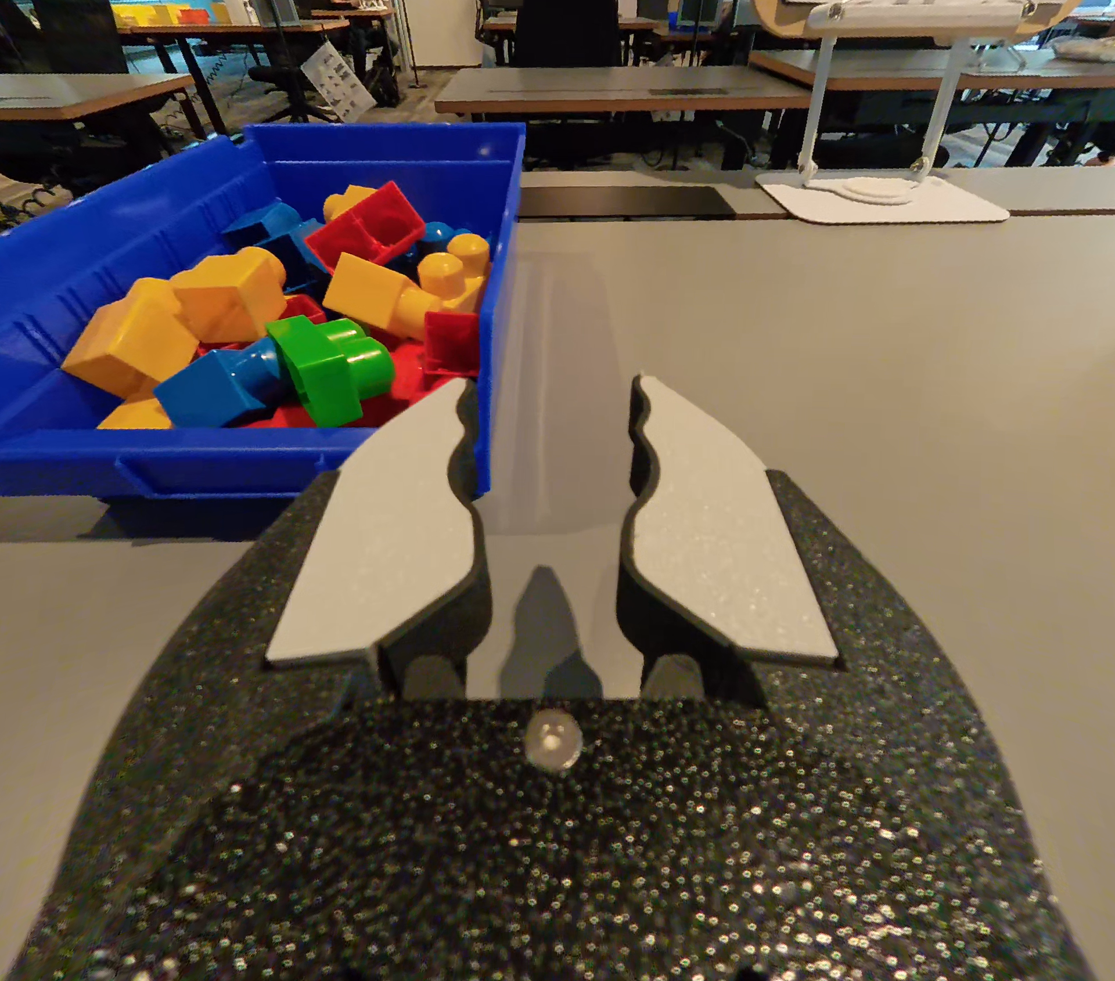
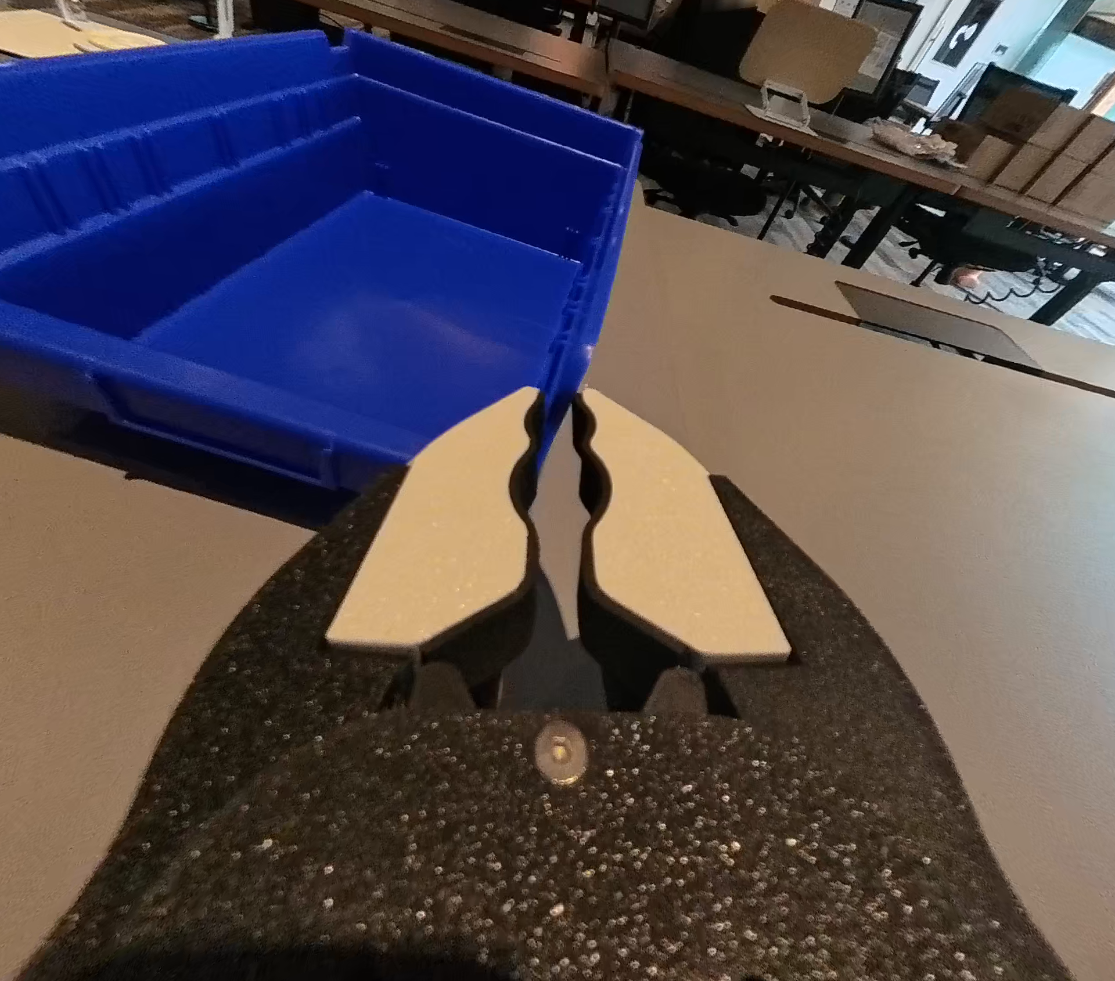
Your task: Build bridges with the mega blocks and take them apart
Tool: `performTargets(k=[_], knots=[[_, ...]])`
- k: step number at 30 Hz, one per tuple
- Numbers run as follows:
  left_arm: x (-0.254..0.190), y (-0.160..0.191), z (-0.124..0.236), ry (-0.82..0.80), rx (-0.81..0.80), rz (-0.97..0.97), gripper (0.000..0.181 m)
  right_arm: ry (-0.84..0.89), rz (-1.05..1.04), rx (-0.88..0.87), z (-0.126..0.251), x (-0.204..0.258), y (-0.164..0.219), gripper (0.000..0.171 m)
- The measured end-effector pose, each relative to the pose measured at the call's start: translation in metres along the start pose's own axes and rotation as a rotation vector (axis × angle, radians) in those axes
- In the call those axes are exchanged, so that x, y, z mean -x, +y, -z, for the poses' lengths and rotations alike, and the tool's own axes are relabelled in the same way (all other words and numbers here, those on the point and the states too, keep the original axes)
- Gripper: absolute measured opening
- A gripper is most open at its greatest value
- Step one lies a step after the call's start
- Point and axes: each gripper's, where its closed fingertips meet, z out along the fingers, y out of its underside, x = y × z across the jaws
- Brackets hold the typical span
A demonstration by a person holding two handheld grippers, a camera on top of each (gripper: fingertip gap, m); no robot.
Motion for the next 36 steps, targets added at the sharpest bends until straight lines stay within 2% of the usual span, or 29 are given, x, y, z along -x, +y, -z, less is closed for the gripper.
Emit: performTargets(k=[16, 22, 25, 29, 32, 34, 36], knots=[[-0.007, 0.006, -0.005, 0.010, 0.045, -0.049, 0.048, -0.045, -0.039, -0.019, 0.002, 0.001, -0.001, 0.009], [-0.006, 0.005, -0.004, 0.011, 0.039, -0.043, 0.048, -0.059, -0.076, -0.245, 0.035, 0.003, -0.033, 0.013], [-0.006, 0.005, -0.004, 0.012, 0.039, -0.037, 0.049, -0.220, -0.094, -0.320, 0.053, 0.040, -0.053, 0.013], [-0.006, 0.005, -0.005, 0.006, 0.039, -0.041, 0.049, -0.546, -0.188, -0.362, 0.079, 0.133, -0.079, 0.016], [-0.004, 0.003, -0.003, 0.006, 0.021, -0.027, 0.049, -0.722, -0.187, -0.316, 0.083, 0.199, -0.077, 0.017], [-0.001, -0.002, 0.001, 0.007, -0.014, 0.005, 0.048, -0.780, -0.156, -0.253, 0.076, 0.226, -0.068, 0.019], [0.004, -0.008, 0.006, 0.016, -0.068, 0.060, 0.048, -0.748, -0.073, -0.215, 0.070, 0.234, -0.062, 0.019]])
